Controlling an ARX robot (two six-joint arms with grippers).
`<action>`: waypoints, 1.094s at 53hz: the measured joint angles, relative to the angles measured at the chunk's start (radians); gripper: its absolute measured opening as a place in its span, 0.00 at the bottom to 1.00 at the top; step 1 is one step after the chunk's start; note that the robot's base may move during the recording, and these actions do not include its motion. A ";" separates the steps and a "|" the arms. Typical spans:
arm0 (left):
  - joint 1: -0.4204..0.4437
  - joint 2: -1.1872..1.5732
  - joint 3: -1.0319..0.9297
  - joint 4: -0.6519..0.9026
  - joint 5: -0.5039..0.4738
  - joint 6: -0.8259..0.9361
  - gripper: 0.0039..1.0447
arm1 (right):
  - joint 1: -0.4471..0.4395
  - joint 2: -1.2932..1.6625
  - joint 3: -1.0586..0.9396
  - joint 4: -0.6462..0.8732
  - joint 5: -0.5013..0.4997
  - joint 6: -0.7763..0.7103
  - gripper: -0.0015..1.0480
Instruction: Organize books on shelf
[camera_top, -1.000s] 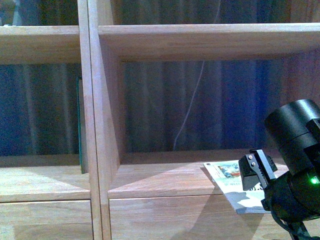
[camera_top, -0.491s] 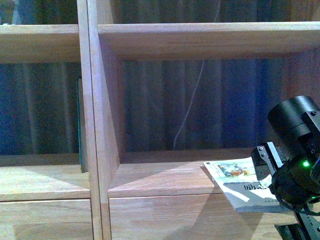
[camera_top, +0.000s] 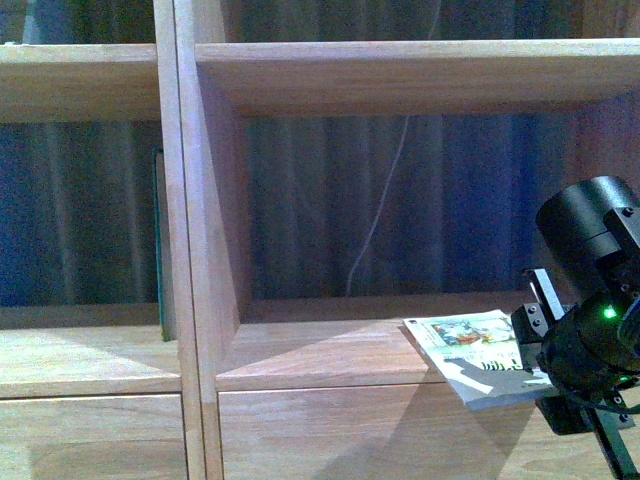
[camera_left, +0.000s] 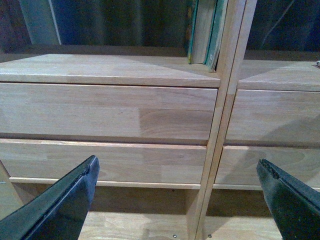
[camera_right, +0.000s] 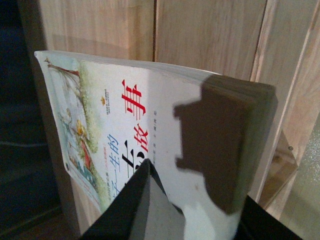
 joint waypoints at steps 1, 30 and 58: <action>0.000 0.000 0.000 0.000 0.000 0.000 0.93 | 0.000 0.000 0.000 0.002 0.000 0.000 0.26; 0.000 0.000 0.000 0.000 0.000 0.000 0.93 | -0.031 -0.203 -0.214 0.245 0.059 -0.213 0.07; 0.000 0.000 0.000 0.000 0.000 0.000 0.93 | -0.094 -0.745 -0.429 0.453 -0.185 -0.797 0.07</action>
